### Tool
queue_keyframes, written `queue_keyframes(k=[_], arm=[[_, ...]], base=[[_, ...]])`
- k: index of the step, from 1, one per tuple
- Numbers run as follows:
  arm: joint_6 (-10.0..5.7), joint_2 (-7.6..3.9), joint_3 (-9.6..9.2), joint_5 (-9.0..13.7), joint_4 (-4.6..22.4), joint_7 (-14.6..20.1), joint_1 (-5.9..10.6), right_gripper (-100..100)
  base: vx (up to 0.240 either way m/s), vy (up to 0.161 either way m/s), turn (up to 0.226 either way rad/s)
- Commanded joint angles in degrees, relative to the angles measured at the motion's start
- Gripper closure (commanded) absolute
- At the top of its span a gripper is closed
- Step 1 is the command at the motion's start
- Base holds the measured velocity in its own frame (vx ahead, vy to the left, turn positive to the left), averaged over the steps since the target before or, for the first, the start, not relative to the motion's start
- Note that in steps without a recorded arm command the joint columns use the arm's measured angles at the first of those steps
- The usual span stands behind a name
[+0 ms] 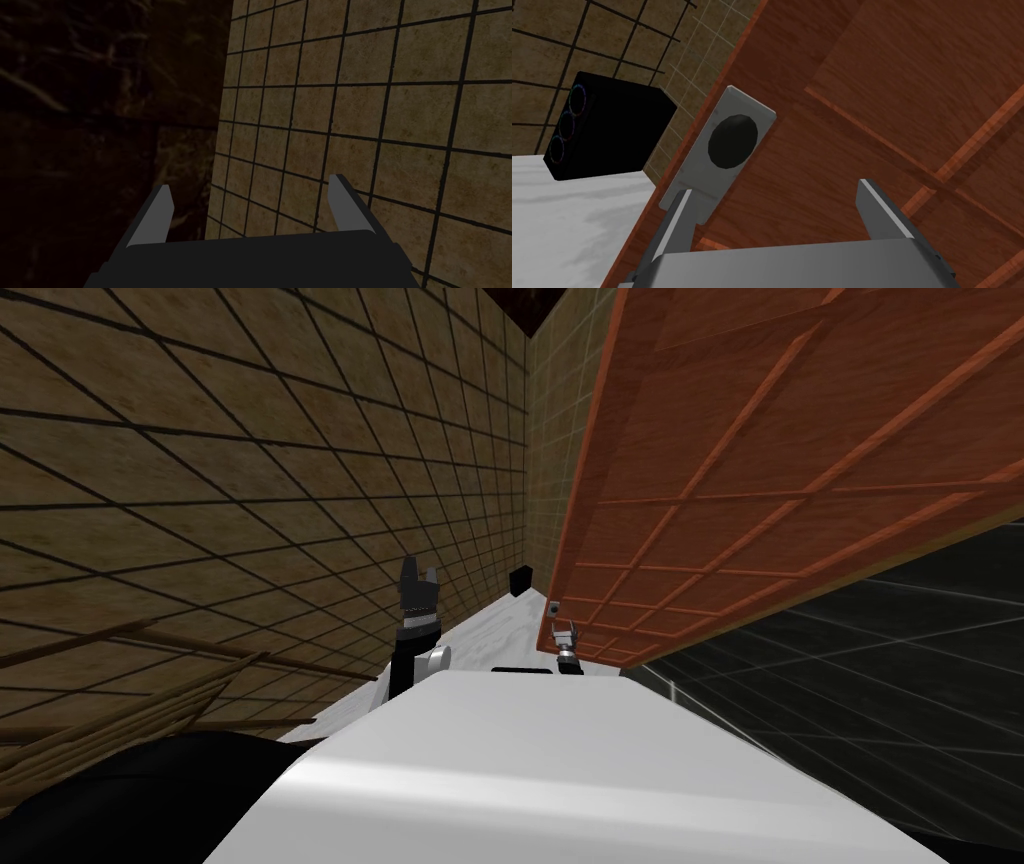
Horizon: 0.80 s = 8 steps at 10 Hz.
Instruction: Push the door open
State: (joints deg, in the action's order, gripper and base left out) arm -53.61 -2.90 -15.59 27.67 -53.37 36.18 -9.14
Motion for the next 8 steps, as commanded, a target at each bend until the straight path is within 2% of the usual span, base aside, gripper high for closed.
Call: queue_keyframes(k=[1, 2, 3, 5, 6, 8], arm=[[0.05, 0.26, -0.88, 1.6, 0.0, 2.9, 0.19, -100], [0.07, 0.47, -1.6, 3.0, 0.2, 4.4, 0.46, -100], [0.07, 0.47, -1.6, 3.0, 0.2, 5.2, 0.46, -100], [0.09, 0.88, -2.9, 5.5, 0.6, 8.8, 0.96, -100], [0.09, 0.88, -2.9, 5.5, 0.6, 9.4, 0.96, -100], [0.12, 1.3, -4.1, 7.8, 0.9, 13.1, 1.43, -100]], base=[[-0.042, -0.011, 0.028], [-0.054, -0.02, 0.046], [-0.041, -0.015, 0.015], [-0.041, -0.013, 0.031], [-0.032, -0.012, 0.012], [-0.035, -0.016, 0.035]])
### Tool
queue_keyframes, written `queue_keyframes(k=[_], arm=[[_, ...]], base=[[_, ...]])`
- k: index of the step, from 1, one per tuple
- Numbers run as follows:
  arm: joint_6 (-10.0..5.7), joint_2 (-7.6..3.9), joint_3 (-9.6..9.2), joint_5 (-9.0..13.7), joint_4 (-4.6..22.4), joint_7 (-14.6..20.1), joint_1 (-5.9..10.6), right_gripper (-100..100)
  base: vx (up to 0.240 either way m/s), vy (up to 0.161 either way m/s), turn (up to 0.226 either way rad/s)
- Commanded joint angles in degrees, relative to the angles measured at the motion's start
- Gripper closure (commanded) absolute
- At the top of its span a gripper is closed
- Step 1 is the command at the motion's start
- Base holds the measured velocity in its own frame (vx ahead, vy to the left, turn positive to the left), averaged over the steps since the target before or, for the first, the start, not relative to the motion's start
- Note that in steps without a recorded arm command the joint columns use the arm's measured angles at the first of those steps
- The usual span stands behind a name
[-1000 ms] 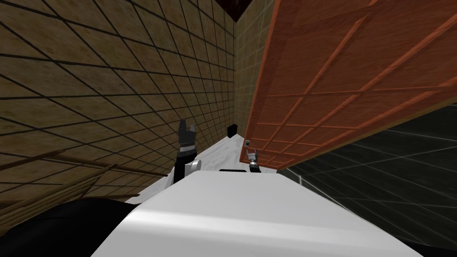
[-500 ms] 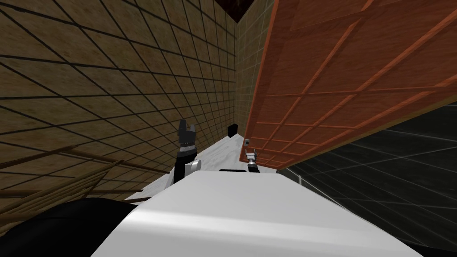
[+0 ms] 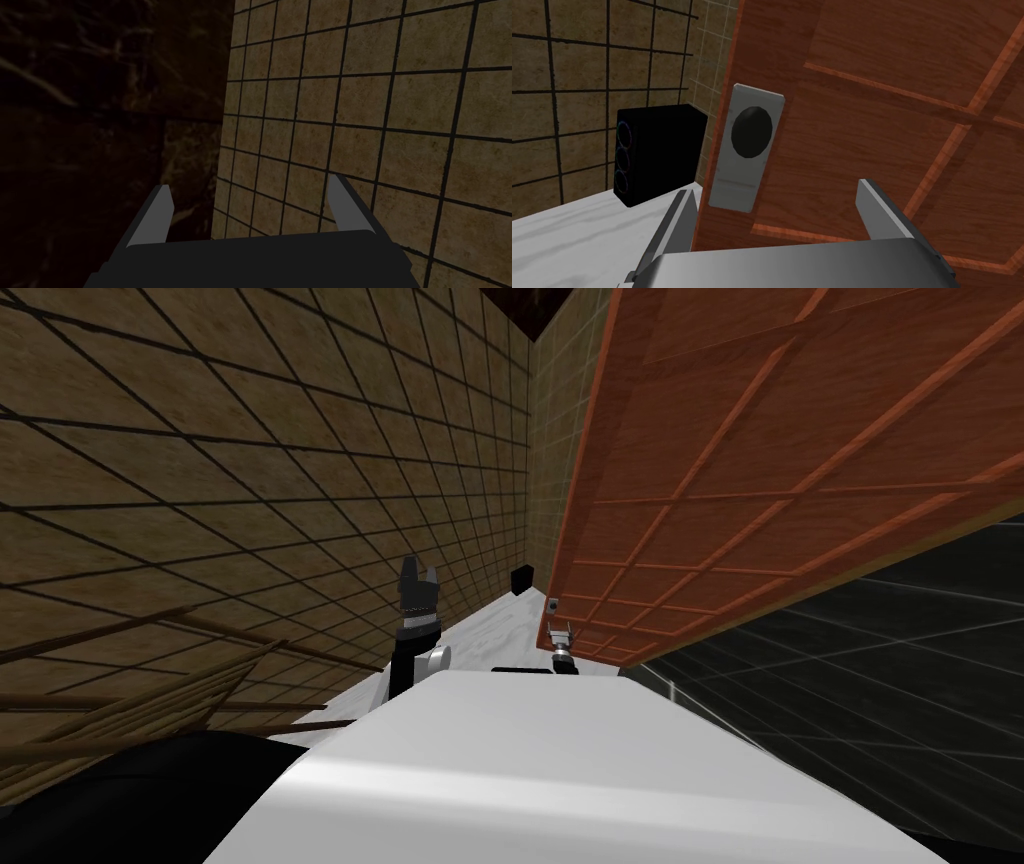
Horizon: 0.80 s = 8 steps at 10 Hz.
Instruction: Push the door open
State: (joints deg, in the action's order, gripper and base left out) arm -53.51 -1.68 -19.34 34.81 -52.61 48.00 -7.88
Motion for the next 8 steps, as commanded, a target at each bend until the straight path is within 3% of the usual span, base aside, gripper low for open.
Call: queue_keyframes(k=[1, 8], arm=[[0.02, 0.08, -0.35, 0.7, 0.1, 1.6, 0.17, -100], [0.08, 1.3, -3.13, 6.1, 0.9, 11.6, 1.24, -100]], base=[[-0.03, -0.01, 0.01], [-0.032, -0.009, 0.023]])
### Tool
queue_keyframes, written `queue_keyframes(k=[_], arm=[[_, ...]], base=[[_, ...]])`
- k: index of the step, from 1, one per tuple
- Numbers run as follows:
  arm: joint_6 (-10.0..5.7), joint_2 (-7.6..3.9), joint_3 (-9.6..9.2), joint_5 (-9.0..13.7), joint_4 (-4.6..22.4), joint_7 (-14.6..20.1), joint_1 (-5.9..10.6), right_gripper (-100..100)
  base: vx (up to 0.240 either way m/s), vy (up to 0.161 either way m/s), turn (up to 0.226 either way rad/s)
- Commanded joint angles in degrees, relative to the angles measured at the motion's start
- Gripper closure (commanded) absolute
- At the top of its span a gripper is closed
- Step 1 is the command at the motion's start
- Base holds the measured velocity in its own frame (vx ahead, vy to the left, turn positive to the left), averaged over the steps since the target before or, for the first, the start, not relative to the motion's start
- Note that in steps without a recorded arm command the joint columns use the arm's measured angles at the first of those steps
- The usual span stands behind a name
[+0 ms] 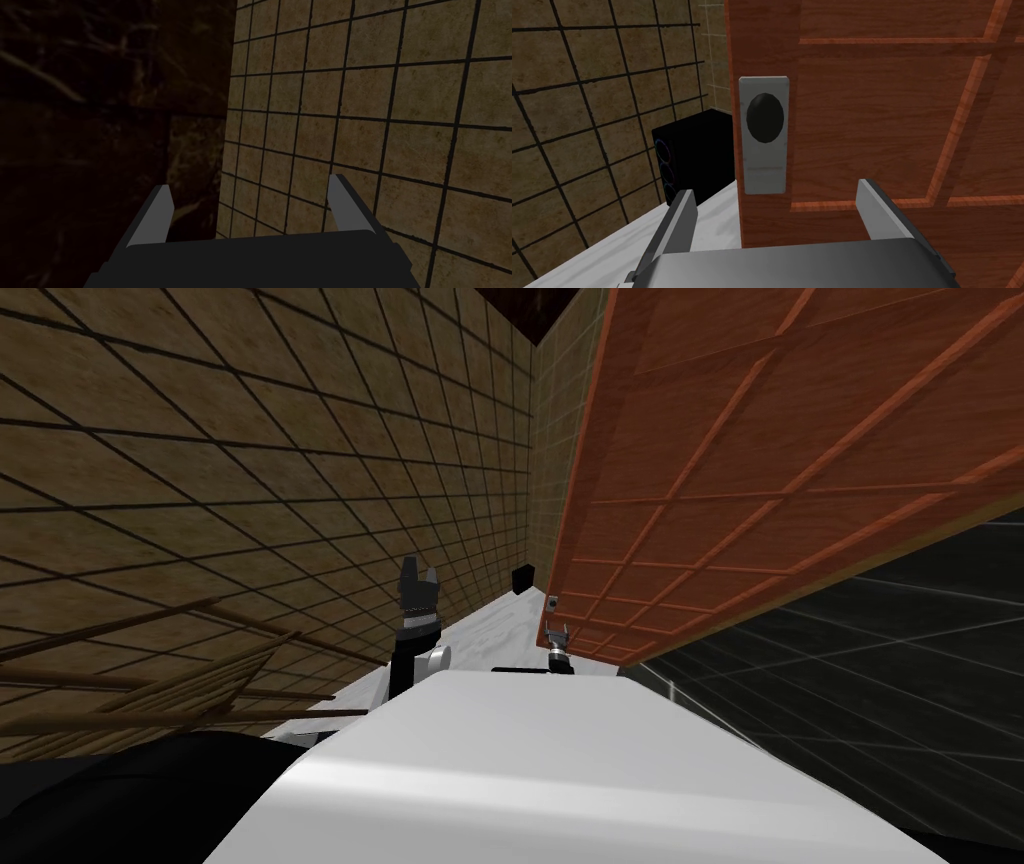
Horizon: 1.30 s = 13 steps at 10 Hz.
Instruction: Push the door open
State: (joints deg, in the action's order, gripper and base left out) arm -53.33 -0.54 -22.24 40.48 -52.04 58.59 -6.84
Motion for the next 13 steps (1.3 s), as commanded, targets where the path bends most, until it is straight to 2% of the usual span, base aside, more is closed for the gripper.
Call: queue_keyframes(k=[1, 2, 3, 5, 7, 8, 9, 13], arm=[[0.0, 0.0, 0.0, 0.0, 0.0, 0.0, 0.0, -100], [-0.01, -1.4, 0.23, 0.2, 0.3, 0.5, 0.26, -100], [-0.03, -1.75, 0.36, 0.3, 0.4, 0.6, 0.38, -100], [-0.05, -2.03, 0.63, 0.4, 0.7, 0.8, 0.64, -100], [-0.09, -1.41, 0.98, 0.5, 1.0, 1.1, 0.98, -100], [-0.02, -1.66, 0.88, 0.5, 0.8, 1.0, 0.83, -100], [-0.02, -1.66, 0.88, 0.5, 0.8, 1.0, 0.83, 100], [-0.02, -1.66, 0.88, 0.5, 0.8, 1.0, 0.83, 100]], base=[[-0.012, -0.002, 0.004], [0.113, -0.021, 0.027], [0.237, -0.029, 0.035], [0.217, -0.05, 0.021], [0.28, -0.037, 0.031], [0.118, -0.009, 0.009], [-0.012, -0.001, -0.007], [-0.029, 0.005, 0.004]])
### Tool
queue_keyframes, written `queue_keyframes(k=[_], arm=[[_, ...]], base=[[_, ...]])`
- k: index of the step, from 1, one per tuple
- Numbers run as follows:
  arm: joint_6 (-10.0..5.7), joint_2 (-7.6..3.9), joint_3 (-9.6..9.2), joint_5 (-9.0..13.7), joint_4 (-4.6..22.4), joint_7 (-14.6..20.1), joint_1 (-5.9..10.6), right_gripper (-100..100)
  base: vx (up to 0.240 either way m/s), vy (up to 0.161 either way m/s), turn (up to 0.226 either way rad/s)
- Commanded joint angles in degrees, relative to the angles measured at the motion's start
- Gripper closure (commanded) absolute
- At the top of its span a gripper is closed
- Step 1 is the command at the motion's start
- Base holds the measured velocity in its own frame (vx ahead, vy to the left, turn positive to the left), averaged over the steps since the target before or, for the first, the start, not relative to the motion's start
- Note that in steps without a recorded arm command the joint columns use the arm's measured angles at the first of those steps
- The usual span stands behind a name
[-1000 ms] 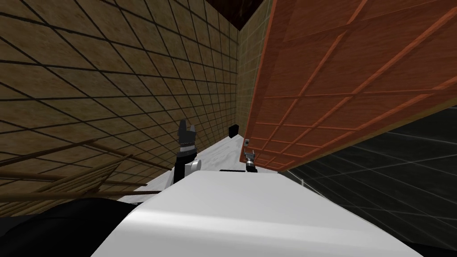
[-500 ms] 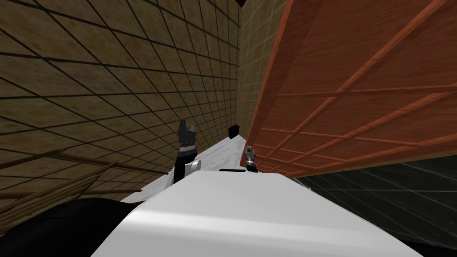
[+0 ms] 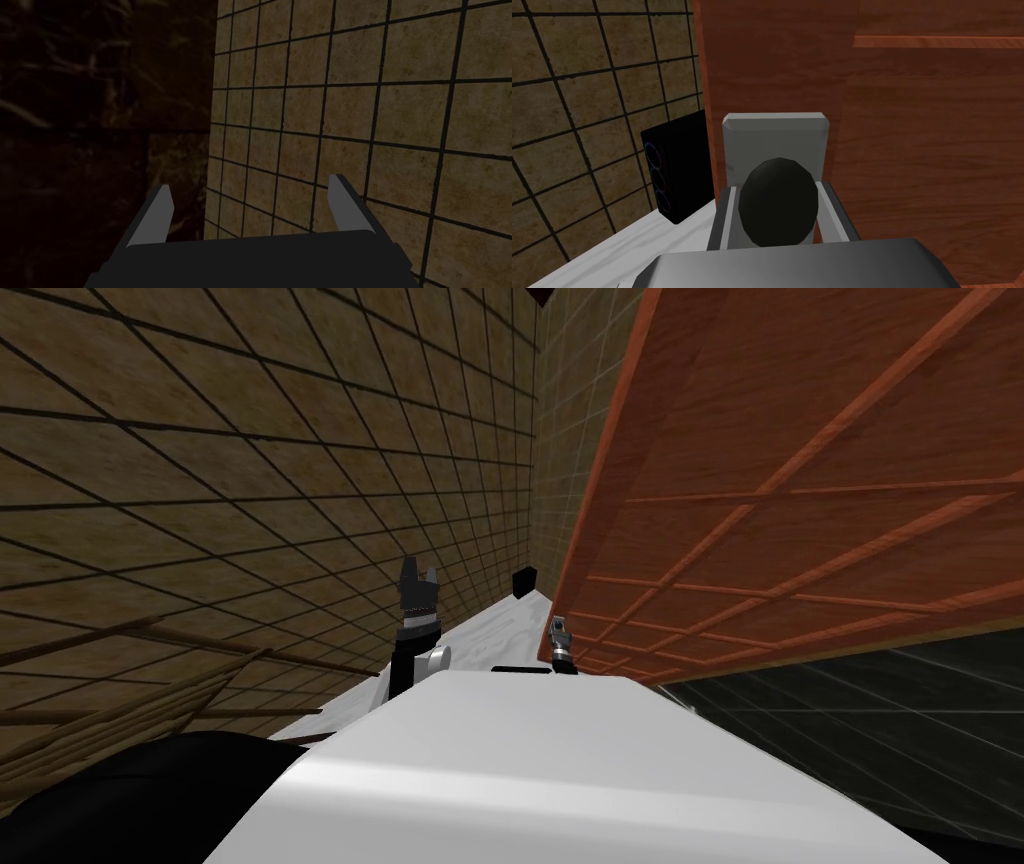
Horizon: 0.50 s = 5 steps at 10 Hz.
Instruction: Push the door open
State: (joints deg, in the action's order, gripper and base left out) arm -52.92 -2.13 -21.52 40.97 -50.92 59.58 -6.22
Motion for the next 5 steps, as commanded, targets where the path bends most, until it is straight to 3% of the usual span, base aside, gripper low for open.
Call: queue_keyframes(k=[1, 5], arm=[[-0.43, -0.08, 0.16, 0.0, -0.3, 0.0, 0.21, 100], [-0.45, -0.85, 2.13, 1.7, -0.1, -0.2, 0.27, 100]], base=[[-0.007, 0.003, -0.002], [0.169, 0.033, -0.043]])
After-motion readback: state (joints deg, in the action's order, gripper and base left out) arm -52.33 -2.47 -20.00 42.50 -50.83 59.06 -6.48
